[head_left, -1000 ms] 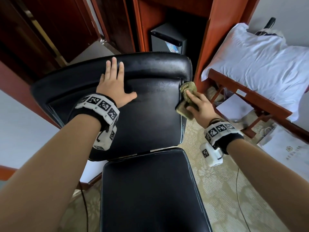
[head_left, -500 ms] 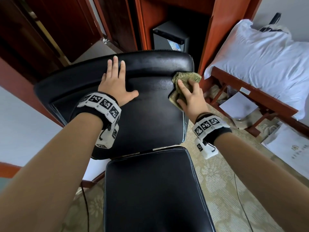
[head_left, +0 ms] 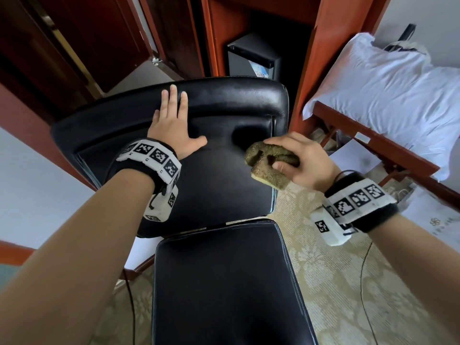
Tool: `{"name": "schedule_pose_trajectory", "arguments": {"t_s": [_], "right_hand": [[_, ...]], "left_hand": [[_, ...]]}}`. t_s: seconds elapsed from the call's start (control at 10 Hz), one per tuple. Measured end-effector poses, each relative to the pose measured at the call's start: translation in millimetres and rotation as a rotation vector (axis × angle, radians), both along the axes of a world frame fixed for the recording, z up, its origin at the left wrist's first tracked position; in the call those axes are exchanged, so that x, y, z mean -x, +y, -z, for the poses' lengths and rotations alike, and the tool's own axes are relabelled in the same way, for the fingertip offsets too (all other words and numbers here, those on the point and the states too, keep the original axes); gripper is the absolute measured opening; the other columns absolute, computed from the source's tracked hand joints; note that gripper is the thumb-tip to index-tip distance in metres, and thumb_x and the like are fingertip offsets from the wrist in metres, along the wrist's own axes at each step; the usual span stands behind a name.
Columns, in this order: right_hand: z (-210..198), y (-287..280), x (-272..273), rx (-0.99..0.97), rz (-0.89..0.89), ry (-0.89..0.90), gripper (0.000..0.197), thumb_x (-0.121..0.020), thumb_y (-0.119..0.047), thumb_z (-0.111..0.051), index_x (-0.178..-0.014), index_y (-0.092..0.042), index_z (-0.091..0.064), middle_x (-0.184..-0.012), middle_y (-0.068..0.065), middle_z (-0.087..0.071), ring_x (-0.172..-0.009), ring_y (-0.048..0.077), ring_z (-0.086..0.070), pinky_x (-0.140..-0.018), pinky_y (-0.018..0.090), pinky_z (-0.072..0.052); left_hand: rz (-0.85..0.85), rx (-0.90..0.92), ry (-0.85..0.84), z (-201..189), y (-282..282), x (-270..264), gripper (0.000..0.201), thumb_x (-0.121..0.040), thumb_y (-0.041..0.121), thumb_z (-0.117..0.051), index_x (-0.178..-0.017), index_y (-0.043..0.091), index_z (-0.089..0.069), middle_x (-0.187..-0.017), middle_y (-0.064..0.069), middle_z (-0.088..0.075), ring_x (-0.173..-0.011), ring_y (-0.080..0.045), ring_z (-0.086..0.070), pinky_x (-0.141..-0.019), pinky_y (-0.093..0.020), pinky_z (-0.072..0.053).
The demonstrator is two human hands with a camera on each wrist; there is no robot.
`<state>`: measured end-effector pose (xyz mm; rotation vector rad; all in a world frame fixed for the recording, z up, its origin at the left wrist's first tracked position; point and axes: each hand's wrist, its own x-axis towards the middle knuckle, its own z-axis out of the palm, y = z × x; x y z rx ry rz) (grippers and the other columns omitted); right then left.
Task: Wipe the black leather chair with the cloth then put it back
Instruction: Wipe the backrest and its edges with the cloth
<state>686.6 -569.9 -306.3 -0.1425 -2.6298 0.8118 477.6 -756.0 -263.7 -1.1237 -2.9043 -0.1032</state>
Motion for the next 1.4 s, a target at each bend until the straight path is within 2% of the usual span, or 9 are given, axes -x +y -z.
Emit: {"name": "schedule_pose_trajectory", "arguments": {"t_s": [0.2, 0.4, 0.5, 0.7, 0.9, 1.0, 1.1, 1.2, 1.4], "right_hand": [[-2.4, 2.1, 36.5, 0.091, 0.187, -0.203, 0.056, -0.079, -0.016, -0.069, -0.128, -0.013, -0.04, -0.114, 0.012, -0.057, -0.104, 0.026, -0.054, -0.092, 0.031, -0.04], [21.6, -6.7, 59.8, -0.057, 0.505, 0.019, 0.051, -0.068, -0.027, -0.076, -0.113, -0.012, -0.056, -0.131, 0.016, -0.042, -0.114, 0.039, -0.039, -0.096, 0.043, -0.032], [32.0, -15.3, 60.0, -0.175, 0.654, 0.149, 0.05, -0.062, -0.033, -0.079, -0.104, -0.014, -0.06, -0.116, 0.02, -0.051, -0.099, 0.041, -0.048, -0.084, 0.044, -0.039], [36.9, -17.2, 65.6, 0.207, 0.653, 0.318, 0.038, -0.074, -0.021, -0.074, -0.108, -0.009, -0.063, -0.106, 0.017, -0.051, -0.102, 0.033, -0.051, -0.08, 0.028, -0.04], [39.4, -20.2, 79.3, 0.229, 0.683, 0.415, 0.034, -0.081, -0.019, -0.065, -0.114, -0.01, -0.064, -0.111, 0.02, -0.053, -0.104, 0.034, -0.05, -0.088, 0.016, -0.028], [50.0, -24.8, 78.5, 0.029, 0.715, 0.376, 0.037, -0.09, -0.024, -0.049, -0.124, -0.011, -0.059, -0.124, 0.019, -0.055, -0.109, 0.04, -0.05, -0.098, 0.036, -0.035], [55.3, -28.5, 79.2, 0.003, 0.694, 0.161, 0.056, -0.09, -0.042, -0.046, -0.142, -0.021, -0.037, -0.149, 0.006, -0.034, -0.133, 0.036, -0.03, -0.105, 0.052, -0.027], [56.8, -27.6, 83.1, -0.071, 0.692, 0.137, 0.068, -0.085, -0.049, -0.052, -0.143, -0.019, -0.034, -0.15, 0.008, -0.03, -0.129, 0.042, -0.033, -0.098, 0.055, -0.033], [70.9, -19.3, 84.1, -0.171, 0.631, 0.25, 0.046, -0.082, -0.024, -0.056, -0.124, -0.006, -0.054, -0.128, 0.022, -0.052, -0.09, 0.047, -0.053, -0.077, 0.047, -0.05]], "left_hand": [[0.006, 0.005, 0.002, -2.2, -1.7, -0.2, 0.099, -0.084, 0.049, -0.058, -0.149, 0.012, 0.006, -0.156, -0.007, 0.019, -0.143, -0.022, 0.016, -0.117, -0.042, -0.007], [0.0, 0.022, -0.015, -3.2, -1.1, 0.4, 0.098, -0.085, 0.049, -0.057, -0.149, 0.012, 0.007, -0.155, -0.006, 0.02, -0.143, -0.021, 0.017, -0.116, -0.042, -0.006], [0.001, 0.011, -0.013, -1.1, -0.2, 1.1, 0.099, -0.084, 0.049, -0.057, -0.149, 0.012, 0.007, -0.155, -0.006, 0.02, -0.143, -0.021, 0.017, -0.116, -0.042, -0.006], [0.004, -0.007, -0.016, 2.4, -0.3, 2.3, 0.1, -0.084, 0.049, -0.058, -0.149, 0.012, 0.008, -0.155, -0.006, 0.021, -0.143, -0.021, 0.019, -0.117, -0.042, -0.004], [0.015, -0.04, -0.029, 2.3, 0.6, 2.6, 0.099, -0.084, 0.048, -0.059, -0.149, 0.011, 0.006, -0.156, -0.007, 0.019, -0.143, -0.023, 0.017, -0.116, -0.043, -0.004], [0.014, -0.045, -0.028, 4.7, 2.1, 3.2, 0.1, -0.083, 0.049, -0.059, -0.149, 0.01, 0.006, -0.156, -0.008, 0.019, -0.143, -0.024, 0.017, -0.116, -0.044, -0.003], [0.015, -0.056, -0.026, 7.6, 3.5, 4.4, 0.102, -0.082, 0.049, -0.059, -0.149, 0.01, 0.006, -0.155, -0.01, 0.019, -0.143, -0.026, 0.018, -0.116, -0.046, -0.003], [0.018, -0.069, -0.023, 9.5, 4.7, 4.6, 0.102, -0.082, 0.05, -0.06, -0.149, 0.008, 0.005, -0.155, -0.011, 0.018, -0.143, -0.027, 0.017, -0.116, -0.048, -0.003], [0.019, -0.09, -0.002, 13.5, 7.1, 4.5, 0.104, -0.081, 0.049, -0.061, -0.149, 0.006, 0.005, -0.155, -0.013, 0.017, -0.143, -0.028, 0.017, -0.115, -0.048, -0.003]]}}
